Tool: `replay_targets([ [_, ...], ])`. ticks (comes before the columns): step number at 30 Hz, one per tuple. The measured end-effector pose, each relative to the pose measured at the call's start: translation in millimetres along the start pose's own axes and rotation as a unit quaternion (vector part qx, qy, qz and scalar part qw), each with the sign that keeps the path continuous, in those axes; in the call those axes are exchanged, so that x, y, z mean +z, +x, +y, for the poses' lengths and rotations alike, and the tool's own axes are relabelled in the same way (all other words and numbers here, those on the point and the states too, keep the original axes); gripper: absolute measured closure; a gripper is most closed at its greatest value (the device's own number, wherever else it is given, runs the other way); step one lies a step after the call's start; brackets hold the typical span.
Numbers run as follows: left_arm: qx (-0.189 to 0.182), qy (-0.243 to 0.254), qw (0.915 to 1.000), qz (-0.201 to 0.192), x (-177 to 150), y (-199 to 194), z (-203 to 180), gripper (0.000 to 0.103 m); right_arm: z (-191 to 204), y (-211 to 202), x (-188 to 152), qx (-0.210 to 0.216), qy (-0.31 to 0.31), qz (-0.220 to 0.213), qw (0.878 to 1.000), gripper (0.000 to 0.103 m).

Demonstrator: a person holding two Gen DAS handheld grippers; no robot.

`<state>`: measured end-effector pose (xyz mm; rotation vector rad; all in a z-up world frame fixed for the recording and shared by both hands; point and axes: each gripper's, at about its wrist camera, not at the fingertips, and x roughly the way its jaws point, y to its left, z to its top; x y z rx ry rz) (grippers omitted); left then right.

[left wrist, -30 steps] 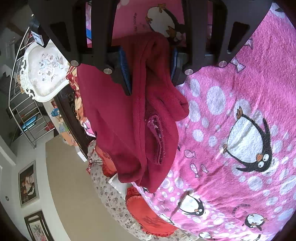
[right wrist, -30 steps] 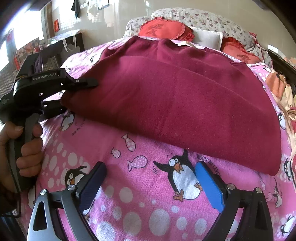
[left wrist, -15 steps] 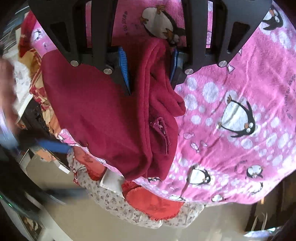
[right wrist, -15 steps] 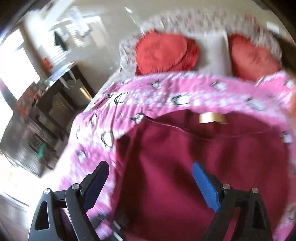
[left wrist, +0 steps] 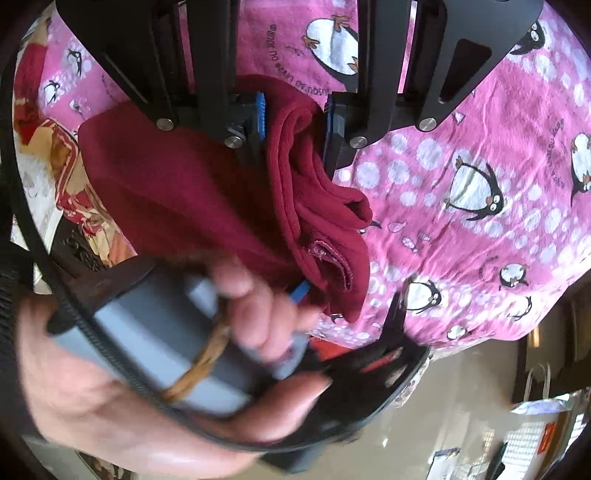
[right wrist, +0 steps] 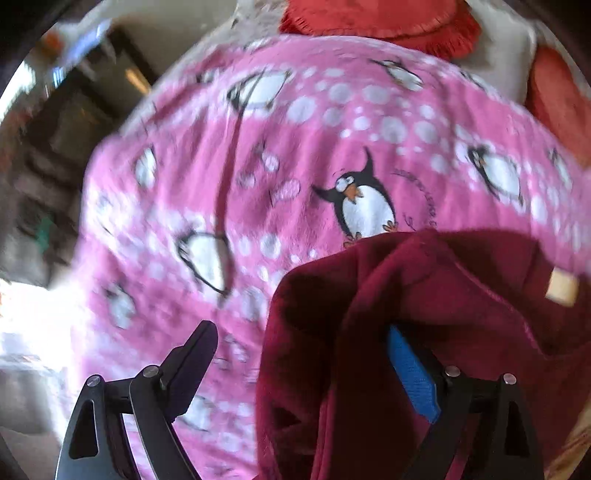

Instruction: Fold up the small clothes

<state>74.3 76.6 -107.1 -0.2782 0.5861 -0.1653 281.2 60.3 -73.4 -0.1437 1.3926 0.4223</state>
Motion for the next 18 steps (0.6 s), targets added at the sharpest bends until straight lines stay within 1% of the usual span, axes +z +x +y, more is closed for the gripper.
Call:
replay_targets([
  [1,-0.001,0.000,1.0000,0.001,0.0,0.4,0.9,0.082,8.0,4.5,1.1,-0.028,-0.016,0.003,0.999,0.015],
  [2,-0.002,-0.002,1.0000,0.001,0.4,1.0,2.1,0.082,13.5,8.5,0.7,-0.054,-0.029,0.004,0.998,0.023],
  [3,-0.003,-0.004,1.0000,0.003,0.6,1.6,4.0,0.082,18.9,13.1,-0.6,-0.086,-0.047,0.006,0.995,0.037],
  [4,-0.003,-0.006,1.0000,0.004,0.4,3.6,3.8,0.082,22.1,14.7,-2.2,-0.110,-0.058,0.005,0.992,0.046],
  [5,-0.004,-0.007,1.0000,0.005,1.1,5.0,2.4,0.082,23.2,13.9,-4.7,-0.128,-0.066,0.001,0.990,0.059],
  [6,-0.005,-0.009,0.9999,0.005,1.2,5.3,3.1,0.082,20.2,10.4,-7.3,-0.126,-0.066,-0.005,0.990,0.077],
  [8,-0.008,-0.008,0.9999,0.007,1.1,4.7,2.8,0.082,3.6,-2.8,-14.7,-0.093,-0.043,-0.017,0.995,0.087],
  [10,-0.015,0.007,0.9997,0.016,3.4,5.5,-2.1,0.082,-15.9,-22.1,-20.7,-0.069,-0.025,-0.034,0.997,0.089],
  [13,-0.022,0.027,0.9993,0.012,15.8,-5.5,-18.5,0.082,-53.7,-50.5,-36.1,-0.038,-0.011,-0.049,0.998,0.089],
  [16,-0.038,0.047,0.9982,-0.006,30.8,-22.9,-52.6,0.082,-98.2,-82.1,-51.5,0.003,0.004,-0.060,0.998,0.089],
  [18,-0.061,0.060,0.9962,-0.013,39.7,-33.8,-79.9,0.082,-123.2,-103.6,-60.5,0.024,0.011,-0.067,0.997,0.089],
])
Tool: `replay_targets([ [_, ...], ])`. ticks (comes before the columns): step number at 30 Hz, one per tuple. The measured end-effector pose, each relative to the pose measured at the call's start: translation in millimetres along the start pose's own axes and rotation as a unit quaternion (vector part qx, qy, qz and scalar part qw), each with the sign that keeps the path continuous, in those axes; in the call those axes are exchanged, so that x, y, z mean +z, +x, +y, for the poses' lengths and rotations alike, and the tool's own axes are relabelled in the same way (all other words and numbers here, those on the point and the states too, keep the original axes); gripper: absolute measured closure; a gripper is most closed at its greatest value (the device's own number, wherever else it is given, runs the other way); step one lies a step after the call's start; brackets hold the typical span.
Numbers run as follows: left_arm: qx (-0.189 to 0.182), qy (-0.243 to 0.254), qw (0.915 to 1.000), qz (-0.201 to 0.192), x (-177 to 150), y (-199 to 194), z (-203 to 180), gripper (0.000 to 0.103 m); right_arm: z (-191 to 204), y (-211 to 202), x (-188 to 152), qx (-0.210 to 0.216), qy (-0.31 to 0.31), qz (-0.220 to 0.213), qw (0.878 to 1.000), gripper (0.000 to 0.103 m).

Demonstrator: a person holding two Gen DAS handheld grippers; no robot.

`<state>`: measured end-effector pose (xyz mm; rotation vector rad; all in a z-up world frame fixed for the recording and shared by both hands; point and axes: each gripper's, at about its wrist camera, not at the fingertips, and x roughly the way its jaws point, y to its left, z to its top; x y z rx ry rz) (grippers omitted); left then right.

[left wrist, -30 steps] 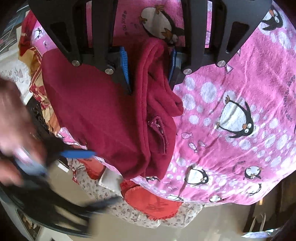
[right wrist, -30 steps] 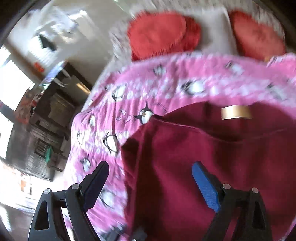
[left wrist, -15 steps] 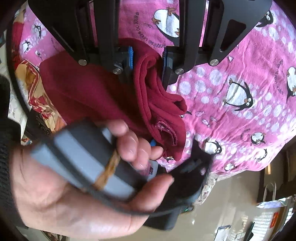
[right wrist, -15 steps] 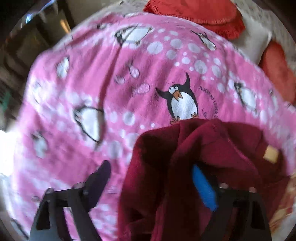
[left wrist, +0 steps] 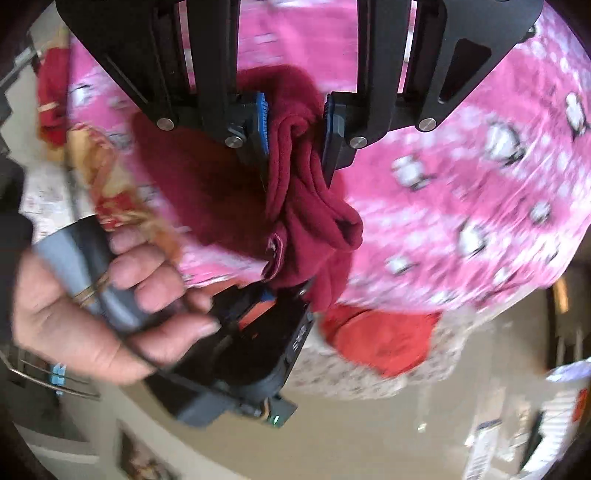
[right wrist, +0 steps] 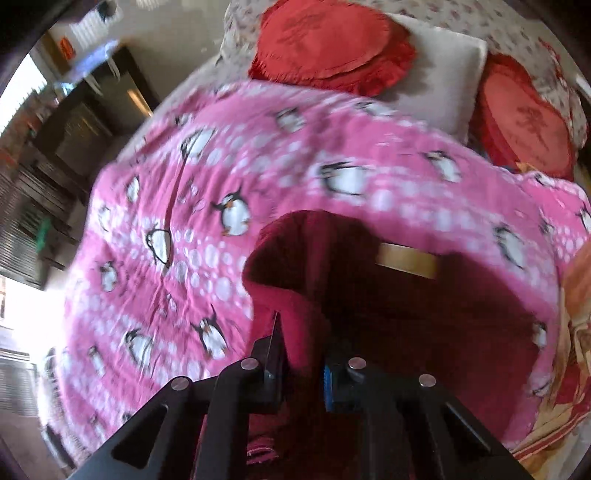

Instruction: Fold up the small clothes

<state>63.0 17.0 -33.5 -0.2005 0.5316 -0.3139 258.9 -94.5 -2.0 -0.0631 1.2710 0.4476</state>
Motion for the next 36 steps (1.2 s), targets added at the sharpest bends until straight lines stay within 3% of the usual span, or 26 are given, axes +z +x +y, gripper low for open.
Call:
replay_targets([
  [5,-0.076,0.065,0.9950,-0.007,20.3,-8.2,-90.9,0.082,-64.9,-64.2,-16.1,0.008,-0.006,-0.019,1.000,0.089],
  [8,-0.112,0.104,0.9882,0.009,15.5,6.5,-138.2,0.082,-106.2,-77.0,-29.3,-0.006,-0.003,-0.011,1.000,0.089],
  [12,-0.152,0.121,0.9786,0.066,0.4,40.5,-172.9,0.082,-155.7,-60.9,-47.5,-0.021,0.016,-0.004,1.000,0.089],
  [14,-0.183,0.092,0.9716,0.118,-6.9,56.2,-172.4,0.082,-172.1,-46.4,-57.0,-0.059,0.013,-0.017,0.998,0.088],
  [16,-0.195,0.073,0.9683,0.138,-11.6,54.5,-165.0,0.082,-190.3,-32.1,-65.5,-0.102,0.023,-0.028,0.994,0.079],
  [18,-0.189,0.053,0.9702,0.143,-8.7,48.0,-149.2,0.082,-209.1,-29.9,-74.8,-0.125,0.041,-0.052,0.990,0.077],
  [20,-0.168,0.024,0.9769,0.130,-0.4,38.6,-123.3,0.082,-227.5,-43.2,-84.7,-0.086,0.081,-0.088,0.989,0.077],
  [22,-0.135,0.003,0.9850,0.107,11.8,31.8,-95.7,0.082,-242.3,-73.8,-103.1,-0.046,0.132,-0.158,0.978,0.077],
  [23,-0.119,-0.007,0.9882,0.096,16.3,30.2,-82.6,0.082,-241.4,-92.3,-117.3,-0.030,0.138,-0.200,0.970,0.075],
  [25,-0.092,-0.039,0.9903,0.097,18.8,42.0,-53.7,0.082,-220.0,-109.1,-136.2,0.008,0.097,-0.236,0.967,0.075],
  [28,-0.082,-0.049,0.9862,0.135,10.2,69.7,-41.0,0.082,-170.2,-102.5,-164.3,0.086,-0.005,-0.218,0.972,0.075],
  [30,-0.084,-0.034,0.9829,0.160,-3.8,83.3,-48.1,0.082,-143.9,-78.2,-181.4,0.064,-0.059,-0.196,0.977,0.075],
  [33,-0.095,-0.027,0.9761,0.194,-22.0,97.7,-57.5,0.079,-151.4,-17.9,-192.1,0.004,-0.038,-0.126,0.991,0.074],
  [34,-0.093,-0.034,0.9749,0.199,-24.5,99.0,-58.2,0.079,-158.8,-9.1,-198.2,0.014,-0.022,-0.146,0.989,0.074],
  [35,-0.090,-0.036,0.9753,0.199,-24.0,98.3,-58.4,0.079,-163.9,-11.1,-206.2,0.029,-0.014,-0.193,0.981,0.074],
  [36,-0.090,-0.040,0.9743,0.202,-23.8,97.5,-59.0,0.079,-164.3,-9.6,-208.7,0.030,-0.012,-0.201,0.979,0.074],
])
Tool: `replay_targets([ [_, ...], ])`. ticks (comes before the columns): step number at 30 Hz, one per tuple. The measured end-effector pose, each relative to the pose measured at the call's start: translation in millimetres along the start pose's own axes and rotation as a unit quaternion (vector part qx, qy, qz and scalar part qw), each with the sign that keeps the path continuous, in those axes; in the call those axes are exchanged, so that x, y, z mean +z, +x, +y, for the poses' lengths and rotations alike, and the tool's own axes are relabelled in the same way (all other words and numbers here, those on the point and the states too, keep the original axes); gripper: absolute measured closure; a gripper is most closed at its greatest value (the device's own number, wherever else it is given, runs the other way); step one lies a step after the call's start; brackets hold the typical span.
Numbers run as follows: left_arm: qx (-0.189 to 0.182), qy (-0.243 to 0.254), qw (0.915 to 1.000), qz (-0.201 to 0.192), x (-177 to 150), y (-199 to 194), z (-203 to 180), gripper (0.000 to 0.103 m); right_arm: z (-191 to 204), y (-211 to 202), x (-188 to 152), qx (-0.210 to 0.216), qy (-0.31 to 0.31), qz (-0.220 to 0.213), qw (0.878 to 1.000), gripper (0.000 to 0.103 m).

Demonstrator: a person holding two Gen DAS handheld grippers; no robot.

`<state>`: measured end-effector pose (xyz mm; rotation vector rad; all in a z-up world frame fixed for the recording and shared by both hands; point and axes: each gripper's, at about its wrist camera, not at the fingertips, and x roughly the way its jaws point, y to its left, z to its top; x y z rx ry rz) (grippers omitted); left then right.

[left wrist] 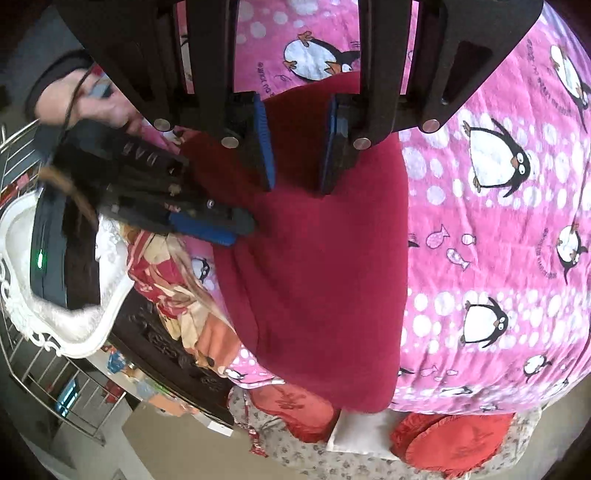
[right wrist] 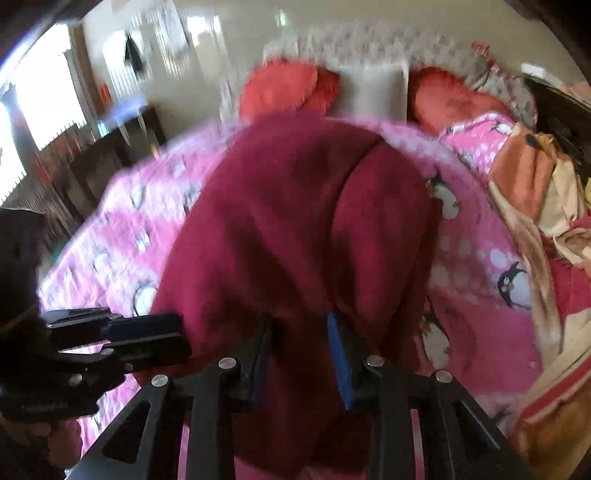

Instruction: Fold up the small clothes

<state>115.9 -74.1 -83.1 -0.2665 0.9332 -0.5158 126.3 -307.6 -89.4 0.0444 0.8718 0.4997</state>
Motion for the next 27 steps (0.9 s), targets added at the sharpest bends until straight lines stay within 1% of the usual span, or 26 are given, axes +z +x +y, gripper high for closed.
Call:
replay_targets([
  [2,0.007,-0.005,0.9999,0.011,3.1,-0.4,-1.3,0.079,2.4,-2.5,-8.8,-0.009,-0.007,-0.030,0.999,0.074],
  [4,0.028,0.003,0.9994,0.021,4.7,0.9,-8.2,0.079,10.4,-2.9,-20.2,-0.027,-0.029,-0.069,0.997,0.073],
  [6,0.050,0.012,0.9983,0.028,6.5,5.7,-15.1,0.079,14.8,-2.5,-35.5,-0.040,-0.045,-0.115,0.992,0.073],
  [7,0.061,0.017,0.9975,0.031,5.9,7.8,-18.1,0.079,13.9,-2.7,-39.9,-0.041,-0.046,-0.124,0.990,0.073],
  [12,0.109,0.044,0.9925,0.034,1.3,14.5,-27.8,0.079,3.9,-4.3,-42.8,-0.007,-0.022,-0.130,0.991,0.073],
  [15,0.126,0.053,0.9901,0.034,0.1,16.3,-31.5,0.079,6.2,-4.3,-45.9,-0.003,-0.021,-0.131,0.991,0.073],
  [27,0.125,0.053,0.9902,0.034,0.4,18.7,-30.6,0.079,10.8,-6.2,-45.7,-0.011,-0.026,-0.131,0.991,0.073],
])
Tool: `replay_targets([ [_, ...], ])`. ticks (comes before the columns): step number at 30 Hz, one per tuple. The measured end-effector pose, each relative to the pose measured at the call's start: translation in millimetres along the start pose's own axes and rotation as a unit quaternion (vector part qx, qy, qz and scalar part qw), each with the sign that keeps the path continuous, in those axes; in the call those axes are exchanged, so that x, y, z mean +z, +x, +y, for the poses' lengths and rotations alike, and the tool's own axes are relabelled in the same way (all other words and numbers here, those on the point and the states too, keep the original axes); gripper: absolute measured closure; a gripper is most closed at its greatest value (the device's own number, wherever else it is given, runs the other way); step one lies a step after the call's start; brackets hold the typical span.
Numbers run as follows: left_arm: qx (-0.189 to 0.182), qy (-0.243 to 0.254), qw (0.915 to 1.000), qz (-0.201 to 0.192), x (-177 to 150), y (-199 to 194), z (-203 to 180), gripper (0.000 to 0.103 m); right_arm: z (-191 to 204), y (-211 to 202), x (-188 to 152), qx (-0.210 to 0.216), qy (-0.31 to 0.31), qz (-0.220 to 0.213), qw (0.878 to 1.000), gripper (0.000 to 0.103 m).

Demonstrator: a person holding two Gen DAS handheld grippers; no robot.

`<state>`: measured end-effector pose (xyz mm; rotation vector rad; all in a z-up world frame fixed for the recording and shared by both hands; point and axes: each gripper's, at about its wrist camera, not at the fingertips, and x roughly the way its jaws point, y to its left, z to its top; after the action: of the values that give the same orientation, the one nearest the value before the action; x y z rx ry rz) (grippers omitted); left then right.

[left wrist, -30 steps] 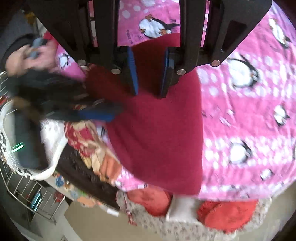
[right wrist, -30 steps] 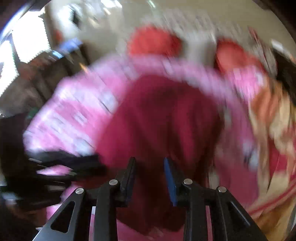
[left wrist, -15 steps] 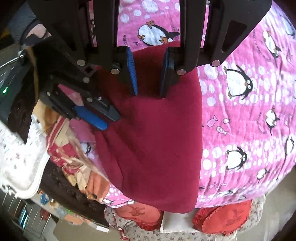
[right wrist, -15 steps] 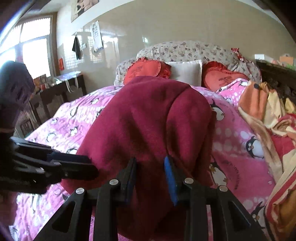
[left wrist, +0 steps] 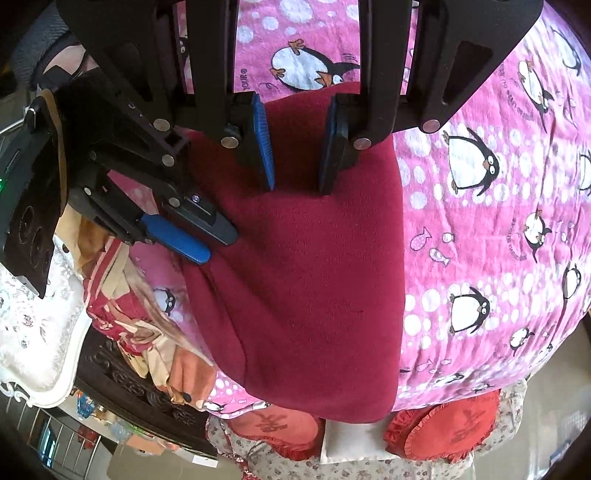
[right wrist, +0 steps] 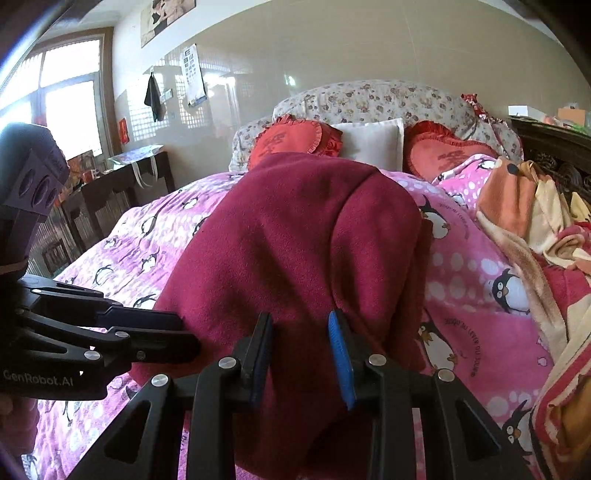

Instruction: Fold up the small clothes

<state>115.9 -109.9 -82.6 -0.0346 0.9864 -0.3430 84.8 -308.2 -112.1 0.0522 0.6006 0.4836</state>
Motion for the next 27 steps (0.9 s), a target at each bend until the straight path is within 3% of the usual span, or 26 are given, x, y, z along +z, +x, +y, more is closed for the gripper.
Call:
replay_targets([
  [3,-0.013,-0.002,0.9999,-0.005,-1.1,-0.6,2.0,0.079,1.6,-0.2,-0.6,-0.004,-0.003,0.000,1.000,0.073],
  [8,-0.076,-0.027,0.9966,-0.017,-2.1,-12.7,18.2,0.078,2.4,-1.6,-1.1,-0.003,-0.002,-0.001,1.000,0.073],
  [11,-0.099,-0.048,0.9922,-0.058,2.5,-34.5,34.7,0.076,3.1,-3.1,-0.2,-0.005,-0.003,-0.004,1.000,0.073],
  [12,-0.095,-0.053,0.9913,-0.075,3.9,-40.4,42.0,0.062,4.3,-4.8,0.4,-0.005,-0.005,-0.005,1.000,0.072],
  [13,-0.088,-0.064,0.9903,-0.086,5.1,-43.9,51.0,0.040,4.5,-6.5,1.2,-0.001,-0.005,-0.005,1.000,0.068],
  [14,-0.083,-0.077,0.9893,-0.092,5.8,-44.8,60.4,0.033,4.3,-9.7,2.4,0.006,-0.004,-0.004,1.000,0.066],
  [16,-0.083,-0.100,0.9868,-0.097,6.2,-42.2,76.8,0.031,-0.5,-23.5,8.5,0.023,0.009,-0.004,1.000,0.066],
  [17,-0.085,-0.108,0.9861,-0.093,6.6,-38.2,82.3,0.031,-8.5,-35.2,11.5,0.022,0.029,-0.023,0.999,0.061],
  [20,-0.117,-0.126,0.9829,-0.068,5.6,-16.6,91.8,0.031,-39.2,-55.1,12.1,-0.016,0.109,-0.069,0.992,0.007],
  [22,-0.150,-0.136,0.9785,-0.037,2.9,1.5,91.7,0.031,-63.6,-54.4,9.1,-0.006,0.177,-0.076,0.981,0.006],
  [23,-0.177,-0.145,0.9733,-0.020,-0.8,12.1,90.7,0.031,-74.6,-46.1,7.9,0.022,0.206,-0.062,0.976,0.006],
  [27,-0.219,-0.170,0.9605,-0.013,-9.5,25.4,92.5,0.023,-87.7,-14.2,7.8,0.083,0.225,-0.029,0.970,0.006],
])
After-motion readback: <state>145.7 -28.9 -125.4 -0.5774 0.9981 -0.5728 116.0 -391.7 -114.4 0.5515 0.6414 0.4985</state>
